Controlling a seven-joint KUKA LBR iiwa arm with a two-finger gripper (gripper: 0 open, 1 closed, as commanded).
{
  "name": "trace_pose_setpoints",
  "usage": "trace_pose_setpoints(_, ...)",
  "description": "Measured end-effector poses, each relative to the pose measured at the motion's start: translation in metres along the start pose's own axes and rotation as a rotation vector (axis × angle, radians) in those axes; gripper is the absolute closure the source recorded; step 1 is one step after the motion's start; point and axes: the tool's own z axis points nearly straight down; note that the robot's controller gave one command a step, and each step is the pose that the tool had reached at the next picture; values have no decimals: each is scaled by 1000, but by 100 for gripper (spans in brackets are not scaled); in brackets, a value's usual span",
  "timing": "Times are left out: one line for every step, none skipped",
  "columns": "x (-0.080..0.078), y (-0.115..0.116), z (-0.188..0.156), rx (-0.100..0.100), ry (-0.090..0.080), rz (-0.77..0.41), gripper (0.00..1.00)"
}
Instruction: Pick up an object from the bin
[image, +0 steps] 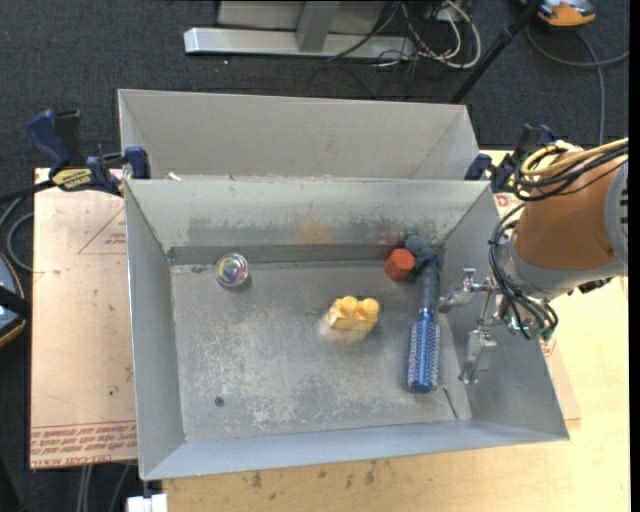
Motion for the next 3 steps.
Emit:
trace_pose_setpoints(-47, 44, 40, -2, -21, 159, 0)
trace_pose_setpoints(-67, 71, 44, -3, -6, 422, 0)
trace_pose_setpoints(-56, 122, 51, 2, -20, 288, 0)
